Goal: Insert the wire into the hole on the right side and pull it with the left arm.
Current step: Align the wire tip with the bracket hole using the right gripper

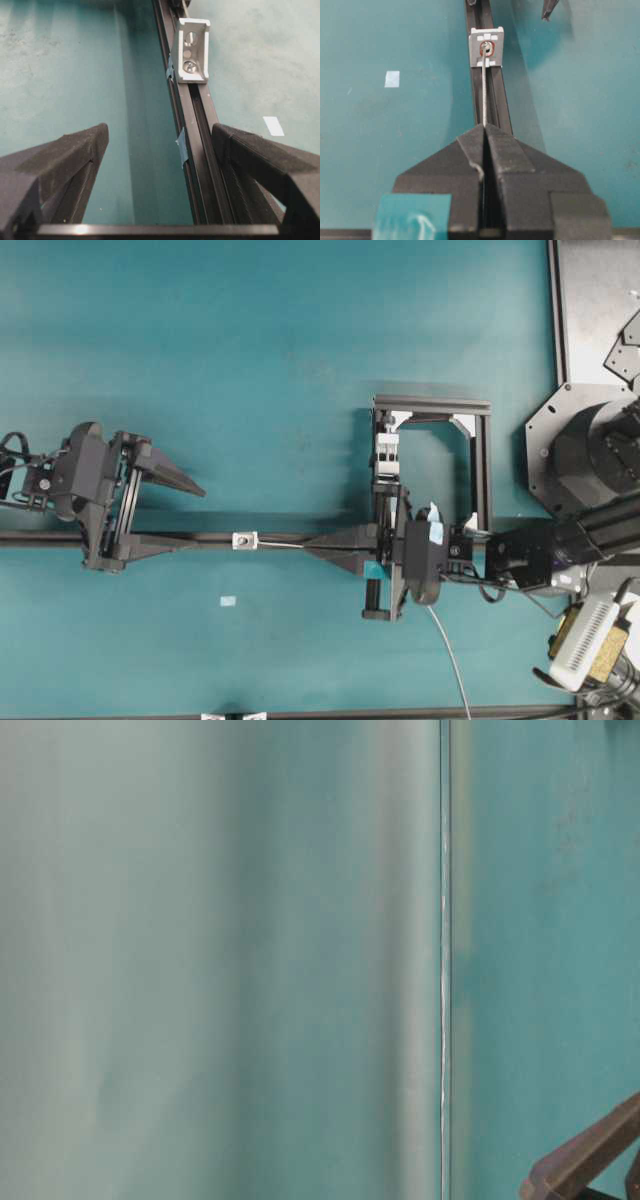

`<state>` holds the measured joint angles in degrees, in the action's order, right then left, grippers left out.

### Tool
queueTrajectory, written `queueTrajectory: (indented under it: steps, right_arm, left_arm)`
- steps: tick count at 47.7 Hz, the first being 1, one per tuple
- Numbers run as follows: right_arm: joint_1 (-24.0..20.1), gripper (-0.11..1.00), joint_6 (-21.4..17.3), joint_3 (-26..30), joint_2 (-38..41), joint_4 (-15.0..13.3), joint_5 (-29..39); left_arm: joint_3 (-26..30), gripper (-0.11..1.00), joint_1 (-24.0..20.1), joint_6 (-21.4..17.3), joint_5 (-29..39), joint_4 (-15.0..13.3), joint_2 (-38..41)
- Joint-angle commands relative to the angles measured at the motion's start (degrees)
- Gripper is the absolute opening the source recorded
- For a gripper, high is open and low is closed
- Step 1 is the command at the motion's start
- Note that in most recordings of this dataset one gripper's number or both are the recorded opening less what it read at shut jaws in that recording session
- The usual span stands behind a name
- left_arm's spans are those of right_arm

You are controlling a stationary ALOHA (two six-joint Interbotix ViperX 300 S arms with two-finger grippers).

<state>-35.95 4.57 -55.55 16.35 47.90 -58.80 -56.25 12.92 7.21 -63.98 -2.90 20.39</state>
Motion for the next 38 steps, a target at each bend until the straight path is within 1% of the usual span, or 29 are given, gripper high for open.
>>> queueTrajectory:
  steps: [1, 31, 38]
  right_arm:
    - [0.2, 0.01, -0.1, 0.5, -0.4, 0.2, -0.3]
    - [1.7, 0.01, 0.4, 2.5, 1.2, 0.2, -0.4]
    - [2.0, 0.01, 1.0, 3.2, 1.3, 0.2, -0.4]
  left_arm:
    - [0.6, 0.66, 0.0, -0.1, -0.4, 0.0, -0.5]
    - [0.9, 0.66, 0.0, -0.1, -0.1, 0.3, -0.5]
    - [0.9, 0.66, 0.0, -0.1, -0.1, 0.3, -0.5]
